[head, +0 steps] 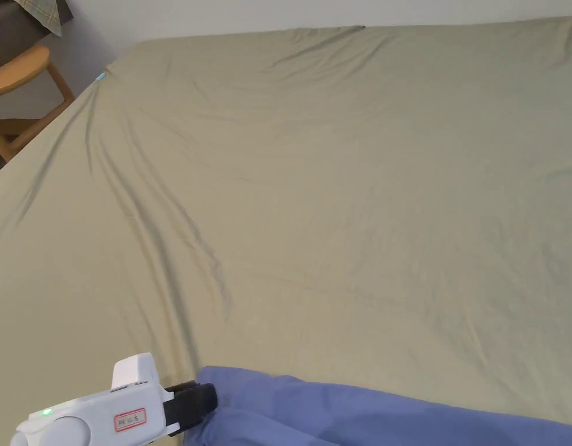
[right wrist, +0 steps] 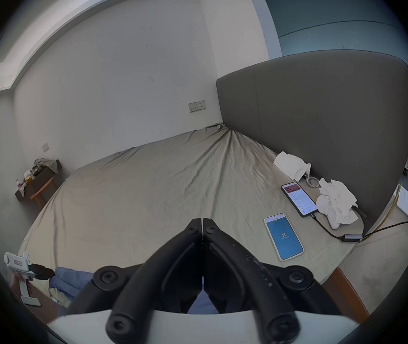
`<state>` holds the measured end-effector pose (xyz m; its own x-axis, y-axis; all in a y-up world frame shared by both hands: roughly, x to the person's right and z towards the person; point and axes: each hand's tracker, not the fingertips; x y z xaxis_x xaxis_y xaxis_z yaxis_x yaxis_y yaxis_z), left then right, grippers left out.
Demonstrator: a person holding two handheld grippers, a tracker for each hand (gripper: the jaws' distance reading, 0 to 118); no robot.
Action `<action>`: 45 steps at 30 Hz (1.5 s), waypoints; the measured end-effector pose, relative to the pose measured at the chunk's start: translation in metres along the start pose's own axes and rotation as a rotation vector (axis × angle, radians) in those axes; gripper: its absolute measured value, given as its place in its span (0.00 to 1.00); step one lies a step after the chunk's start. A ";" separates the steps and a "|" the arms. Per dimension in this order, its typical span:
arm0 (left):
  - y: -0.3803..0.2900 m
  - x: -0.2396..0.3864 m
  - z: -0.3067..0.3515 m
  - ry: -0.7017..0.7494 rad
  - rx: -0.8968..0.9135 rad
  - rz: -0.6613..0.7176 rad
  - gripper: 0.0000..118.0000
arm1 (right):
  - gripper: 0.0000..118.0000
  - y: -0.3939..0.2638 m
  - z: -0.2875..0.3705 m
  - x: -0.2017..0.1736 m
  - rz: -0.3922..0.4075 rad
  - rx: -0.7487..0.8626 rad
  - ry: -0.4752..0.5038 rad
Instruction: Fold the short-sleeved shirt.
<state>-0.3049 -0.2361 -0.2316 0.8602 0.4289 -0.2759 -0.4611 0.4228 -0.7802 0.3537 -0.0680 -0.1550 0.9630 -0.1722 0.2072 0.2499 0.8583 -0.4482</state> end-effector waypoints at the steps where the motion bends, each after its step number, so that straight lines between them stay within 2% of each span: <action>1: 0.002 -0.003 -0.004 -0.033 -0.036 0.015 0.68 | 0.00 -0.001 -0.001 -0.001 0.003 -0.002 -0.003; 2: 0.001 -0.003 -0.008 -0.038 -0.077 0.002 0.89 | 0.00 -0.001 -0.003 -0.002 0.004 -0.005 -0.003; 3: -0.002 -0.001 -0.013 -0.041 -0.100 -0.027 0.94 | 0.00 0.000 -0.004 -0.002 0.002 -0.013 0.001; 6: -0.010 0.009 -0.025 0.013 -0.153 -0.135 0.80 | 0.00 -0.002 -0.006 -0.005 0.000 -0.024 0.009; 8: -0.018 0.017 -0.031 0.064 -0.147 -0.207 0.79 | 0.00 -0.003 -0.007 -0.007 0.005 -0.030 0.010; 11: -0.019 0.024 -0.022 0.048 -0.128 -0.199 0.58 | 0.00 -0.004 -0.009 -0.008 0.007 -0.044 0.018; 13: -0.018 0.023 -0.018 0.047 -0.112 -0.181 0.38 | 0.00 -0.005 -0.011 -0.009 0.015 -0.051 0.020; 14: -0.017 0.020 -0.014 0.044 -0.108 -0.178 0.27 | 0.00 -0.005 -0.012 -0.009 0.017 -0.053 0.020; 15: -0.017 0.019 -0.012 0.052 -0.096 -0.170 0.05 | 0.00 -0.005 -0.012 -0.009 0.015 -0.054 0.022; 16: -0.016 0.016 -0.009 0.036 -0.088 -0.160 0.05 | 0.00 -0.005 -0.013 -0.010 0.013 -0.057 0.024; 17: -0.016 0.017 -0.006 -0.073 -0.069 -0.099 0.05 | 0.00 -0.006 -0.013 -0.010 0.011 -0.059 0.026; 18: -0.016 0.018 -0.003 -0.035 -0.040 -0.077 0.05 | 0.00 -0.006 -0.013 -0.010 0.012 -0.060 0.028; 21: -0.021 0.026 0.000 0.022 -0.039 -0.181 0.05 | 0.00 -0.006 -0.012 -0.011 0.015 -0.060 0.029; 27: -0.013 0.010 0.021 -0.051 0.019 -0.040 0.04 | 0.00 -0.003 -0.012 -0.012 0.007 -0.059 0.039; 32: -0.001 -0.011 0.037 0.022 0.055 -0.047 0.04 | 0.00 -0.002 -0.014 -0.014 0.015 -0.059 0.042; 35: 0.003 -0.023 0.044 0.019 0.059 -0.009 0.03 | 0.00 -0.003 -0.014 -0.016 0.017 -0.063 0.046; 41: -0.005 -0.020 0.047 0.048 0.050 -0.061 0.03 | 0.00 -0.005 -0.015 -0.016 0.010 -0.071 0.054; 44: -0.001 -0.030 0.047 0.020 0.068 0.022 0.03 | 0.00 -0.004 -0.015 -0.017 0.005 -0.072 0.056; 45: 0.001 -0.032 0.049 0.027 0.067 0.006 0.03 | 0.00 -0.004 -0.014 -0.017 0.008 -0.072 0.059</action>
<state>-0.3433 -0.2103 -0.1967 0.8626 0.4103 -0.2959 -0.4787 0.4729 -0.7398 0.3377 -0.0756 -0.1693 0.9687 -0.1957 0.1529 0.2470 0.8232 -0.5112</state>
